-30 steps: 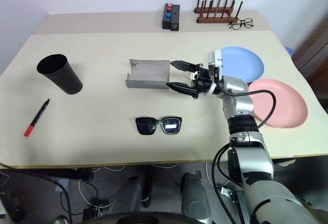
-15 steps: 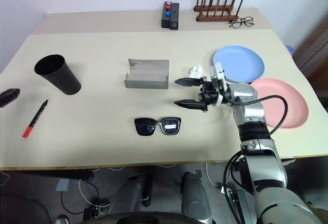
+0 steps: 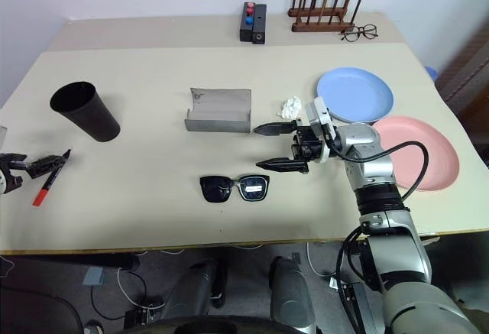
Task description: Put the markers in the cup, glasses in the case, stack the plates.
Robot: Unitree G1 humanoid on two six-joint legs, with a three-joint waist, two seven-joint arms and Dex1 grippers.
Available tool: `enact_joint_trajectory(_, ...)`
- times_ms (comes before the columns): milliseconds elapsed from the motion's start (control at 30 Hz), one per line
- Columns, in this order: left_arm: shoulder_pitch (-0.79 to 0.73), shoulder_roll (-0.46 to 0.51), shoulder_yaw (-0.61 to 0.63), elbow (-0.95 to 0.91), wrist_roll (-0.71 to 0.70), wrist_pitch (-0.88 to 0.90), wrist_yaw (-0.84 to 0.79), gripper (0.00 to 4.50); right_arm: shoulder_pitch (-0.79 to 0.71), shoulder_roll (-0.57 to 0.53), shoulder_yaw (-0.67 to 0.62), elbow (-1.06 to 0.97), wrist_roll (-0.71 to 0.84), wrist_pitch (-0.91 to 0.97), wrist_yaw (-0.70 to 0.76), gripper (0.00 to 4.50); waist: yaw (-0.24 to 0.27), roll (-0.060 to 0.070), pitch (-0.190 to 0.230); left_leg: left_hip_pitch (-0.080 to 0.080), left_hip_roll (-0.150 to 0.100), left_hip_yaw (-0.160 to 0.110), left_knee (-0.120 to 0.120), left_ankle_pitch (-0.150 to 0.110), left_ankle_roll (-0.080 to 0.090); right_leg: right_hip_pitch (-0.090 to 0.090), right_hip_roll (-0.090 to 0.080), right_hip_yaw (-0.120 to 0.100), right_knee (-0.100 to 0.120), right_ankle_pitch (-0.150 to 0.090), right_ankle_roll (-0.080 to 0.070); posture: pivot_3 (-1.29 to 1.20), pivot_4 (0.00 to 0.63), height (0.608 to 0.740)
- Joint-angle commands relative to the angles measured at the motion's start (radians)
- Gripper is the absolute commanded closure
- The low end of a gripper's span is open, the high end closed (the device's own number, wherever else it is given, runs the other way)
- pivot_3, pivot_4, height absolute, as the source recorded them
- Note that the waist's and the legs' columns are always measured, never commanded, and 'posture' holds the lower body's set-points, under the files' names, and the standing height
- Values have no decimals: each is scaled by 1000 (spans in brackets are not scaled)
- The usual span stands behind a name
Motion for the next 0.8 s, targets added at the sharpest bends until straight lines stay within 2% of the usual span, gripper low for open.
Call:
enact_joint_trajectory(33,-28,34,-25,16,38,30,3,62,-14,7,-13,-35,16,0,-4,450,0,0,0,0,0,0,0,0,0,0,0,0,0,0,0,0,150,740)
enact_joint_trajectory(300,-114,27,-176,84,97,63,-39,62,-15,15,-21,-31,20,-5,-13,450,1,0,0,0,0,0,1,0,0,0,0,0,1,1,2,0,150,740)
enact_joint_trajectory(400,-164,18,-217,120,110,100,-39,794,-10,14,-23,-38,21,-4,-16,450,1,0,0,0,0,0,1,0,0,0,1,0,1,2,3,0,150,740)
enact_joint_trajectory(633,-170,19,-213,120,116,153,-37,4315,16,-2,-34,-58,25,2,-29,450,-2,0,0,0,0,1,1,0,0,0,1,0,2,2,4,0,150,740)
enact_joint_trajectory(800,-146,14,-181,90,113,155,-32,4417,17,-2,-32,-53,24,-1,-32,450,-3,0,0,0,0,1,1,0,0,0,1,0,2,2,4,0,150,740)
